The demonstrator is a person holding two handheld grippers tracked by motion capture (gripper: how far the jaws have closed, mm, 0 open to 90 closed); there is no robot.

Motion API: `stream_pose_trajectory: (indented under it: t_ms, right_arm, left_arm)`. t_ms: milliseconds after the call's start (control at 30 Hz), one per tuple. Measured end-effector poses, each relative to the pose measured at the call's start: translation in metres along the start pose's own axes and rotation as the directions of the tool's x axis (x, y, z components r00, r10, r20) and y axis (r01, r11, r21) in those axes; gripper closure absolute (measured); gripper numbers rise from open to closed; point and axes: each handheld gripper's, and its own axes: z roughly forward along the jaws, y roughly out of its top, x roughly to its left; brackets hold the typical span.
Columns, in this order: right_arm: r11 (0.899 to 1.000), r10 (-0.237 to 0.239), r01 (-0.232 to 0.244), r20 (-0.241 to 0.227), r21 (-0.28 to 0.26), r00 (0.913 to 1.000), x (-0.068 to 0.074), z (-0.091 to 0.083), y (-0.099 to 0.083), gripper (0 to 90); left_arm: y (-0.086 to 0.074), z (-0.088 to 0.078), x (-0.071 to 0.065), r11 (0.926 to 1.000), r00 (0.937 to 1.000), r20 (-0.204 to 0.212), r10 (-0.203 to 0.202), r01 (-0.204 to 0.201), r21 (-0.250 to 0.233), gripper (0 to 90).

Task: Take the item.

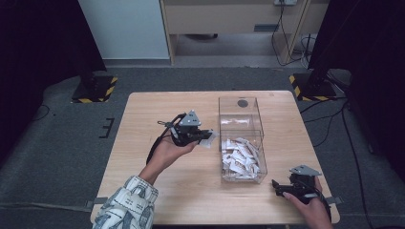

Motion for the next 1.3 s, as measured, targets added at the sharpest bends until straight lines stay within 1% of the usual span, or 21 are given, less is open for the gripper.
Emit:
stream_pose_trajectory:
  t_ms: [133,267,300,433,633,667,733,767,1067,1167,1233,1300]
  right_arm:
    - [1.000,0.000,0.000,0.000,0.000,1.0000,0.000,0.000,0.000,0.8]
    - [1.000,0.000,0.000,0.000,0.000,1.0000,0.000,0.000,0.000,0.8]
    - [1.000,0.000,0.000,0.000,0.000,1.0000,0.000,0.000,0.000,0.8]
    - [1.000,0.000,0.000,0.000,0.000,1.0000,0.000,0.000,0.000,0.8]
    - [1.000,0.000,0.000,0.000,0.000,1.0000,0.000,0.000,0.000,0.8]
    - [1.000,0.000,0.000,0.000,0.000,1.0000,0.000,0.000,0.000,0.8]
    - [1.000,0.000,0.000,0.000,0.000,1.0000,0.000,0.000,0.000,0.8]
    - [1.000,0.000,0.000,0.000,0.000,1.0000,0.000,0.000,0.000,0.8]
    - [1.000,0.000,0.000,0.000,-0.001,1.0000,0.000,0.000,0.000,0.9]
    - [1.000,0.000,0.000,0.000,0.000,1.0000,0.000,0.000,0.000,0.8]
    - [1.000,0.000,0.000,0.000,-0.001,1.0000,0.000,0.000,0.000,0.9]
    - [1.000,0.000,0.000,0.000,-0.001,1.0000,0.000,0.000,0.000,0.8]
  left_arm:
    - [-0.007,0.001,0.006,0.9999,0.9999,-0.013,-0.006,0.006,0.012,86.7]
    - [-0.011,0.002,0.010,0.9998,0.9998,-0.018,-0.011,0.011,0.017,86.7]
    - [-0.013,0.004,0.011,0.9996,0.9997,-0.022,-0.010,0.011,0.026,86.7]
    - [-0.015,0.007,0.013,0.9992,0.9997,-0.024,-0.007,0.008,0.039,86.7]
    - [-0.023,0.014,0.020,0.9986,0.9993,-0.031,-0.023,0.024,0.047,86.6]
    - [-0.027,0.018,0.023,0.9977,0.9991,-0.035,-0.026,0.028,0.062,86.6]
    - [-0.029,0.019,0.024,0.9973,0.9989,-0.035,-0.031,0.033,0.065,86.6]
    - [-0.032,0.021,0.026,0.9967,0.9988,-0.038,-0.031,0.034,0.073,86.6]
    - [-0.046,0.026,0.038,0.9929,0.9970,-0.058,-0.051,0.057,0.104,86.6]
    - [-0.052,0.027,0.043,0.9914,0.9955,-0.068,-0.067,0.074,0.108,86.6]
    - [-0.053,0.028,0.044,0.9910,0.9949,-0.070,-0.072,0.079,0.107,86.6]
    - [-0.059,0.030,0.048,0.9886,0.9939,-0.076,-0.080,0.089,0.122,86.6]
